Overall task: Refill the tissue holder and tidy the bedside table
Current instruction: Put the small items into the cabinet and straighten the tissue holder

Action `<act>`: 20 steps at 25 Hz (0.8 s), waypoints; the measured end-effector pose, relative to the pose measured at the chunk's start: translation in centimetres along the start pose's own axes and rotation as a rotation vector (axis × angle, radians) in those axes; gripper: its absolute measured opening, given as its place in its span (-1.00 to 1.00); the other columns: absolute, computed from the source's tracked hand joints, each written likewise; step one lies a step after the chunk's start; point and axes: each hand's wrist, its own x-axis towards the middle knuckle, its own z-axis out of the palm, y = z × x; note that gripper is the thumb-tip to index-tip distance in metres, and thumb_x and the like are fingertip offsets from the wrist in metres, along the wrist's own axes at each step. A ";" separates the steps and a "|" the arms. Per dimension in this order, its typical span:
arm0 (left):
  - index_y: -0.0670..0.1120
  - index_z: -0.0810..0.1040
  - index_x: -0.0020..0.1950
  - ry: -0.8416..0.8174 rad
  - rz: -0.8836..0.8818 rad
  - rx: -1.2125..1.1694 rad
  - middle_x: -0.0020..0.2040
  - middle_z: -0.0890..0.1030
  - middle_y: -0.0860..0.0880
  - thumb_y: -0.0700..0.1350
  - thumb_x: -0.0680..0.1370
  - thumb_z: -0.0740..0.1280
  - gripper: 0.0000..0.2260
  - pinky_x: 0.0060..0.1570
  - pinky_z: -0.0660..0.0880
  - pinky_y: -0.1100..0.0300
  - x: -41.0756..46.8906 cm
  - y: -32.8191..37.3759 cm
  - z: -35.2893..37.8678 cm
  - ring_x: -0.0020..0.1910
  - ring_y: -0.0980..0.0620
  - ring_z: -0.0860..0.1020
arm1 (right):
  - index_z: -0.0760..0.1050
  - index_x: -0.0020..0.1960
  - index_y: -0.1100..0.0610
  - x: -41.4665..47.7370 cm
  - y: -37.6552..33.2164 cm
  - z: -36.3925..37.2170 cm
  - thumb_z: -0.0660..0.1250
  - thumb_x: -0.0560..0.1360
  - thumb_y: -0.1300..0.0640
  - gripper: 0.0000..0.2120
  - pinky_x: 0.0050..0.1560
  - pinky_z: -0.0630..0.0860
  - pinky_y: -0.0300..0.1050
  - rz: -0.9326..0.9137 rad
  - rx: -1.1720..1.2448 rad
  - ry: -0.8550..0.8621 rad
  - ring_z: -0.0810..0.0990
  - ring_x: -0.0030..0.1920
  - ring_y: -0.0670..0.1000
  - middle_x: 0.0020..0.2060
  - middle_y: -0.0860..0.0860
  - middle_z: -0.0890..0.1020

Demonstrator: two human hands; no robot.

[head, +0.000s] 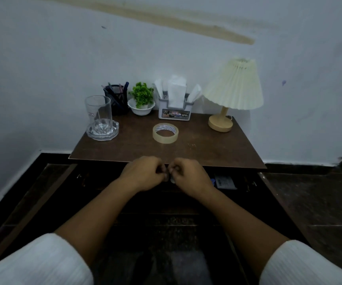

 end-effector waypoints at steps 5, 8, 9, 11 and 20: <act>0.10 0.63 0.12 0.432 0.030 -0.133 0.07 0.64 0.10 0.04 0.53 0.37 -0.82 0.03 0.57 0.03 1.9 -1.0 -1.2 0.07 0.06 0.60 | 0.59 0.04 0.03 3.5 -0.3 -0.9 0.31 0.55 0.09 -0.88 -0.08 0.57 -0.01 -0.047 0.009 0.247 0.61 -0.06 -0.03 -0.07 -0.04 0.65; 0.02 0.53 0.34 0.385 0.040 -0.090 0.30 0.55 0.01 0.02 0.55 0.36 -0.64 0.21 0.50 -0.02 4.2 -2.3 -0.1 0.29 -0.04 0.49 | 0.44 0.38 0.03 5.7 0.8 0.0 0.33 0.54 -0.01 -0.57 0.19 0.50 0.06 -0.020 -0.129 0.227 0.52 0.23 0.10 0.22 0.06 0.56; -0.01 0.48 0.40 0.353 0.045 -0.075 0.36 0.52 0.00 0.02 0.56 0.35 -0.59 0.27 0.46 -0.04 4.9 -2.6 0.3 0.34 -0.06 0.46 | 0.36 0.46 0.01 6.5 1.0 0.3 0.32 0.54 -0.05 -0.48 0.24 0.47 0.10 -0.016 -0.181 0.204 0.48 0.29 0.13 0.28 0.09 0.53; -0.03 0.42 0.45 0.328 0.062 -0.053 0.42 0.49 -0.02 0.01 0.56 0.33 -0.54 0.35 0.40 -0.08 6.0 -3.0 0.8 0.40 -0.08 0.43 | 0.28 0.52 -0.01 7.7 1.5 0.9 0.29 0.55 -0.12 -0.42 0.29 0.44 0.15 -0.016 -0.259 0.168 0.45 0.34 0.17 0.34 0.11 0.50; 0.09 0.62 0.04 0.352 -0.100 -0.270 0.03 0.67 0.10 -0.08 0.53 0.35 -0.87 0.06 0.55 0.04 3.0 -4.5 -2.8 0.02 0.05 0.61 | 0.47 0.12 -0.02 6.2 0.1 -0.6 0.36 0.49 -0.21 -0.66 -0.06 0.48 0.01 -0.203 -0.306 0.068 0.49 -0.05 0.07 -0.09 0.00 0.48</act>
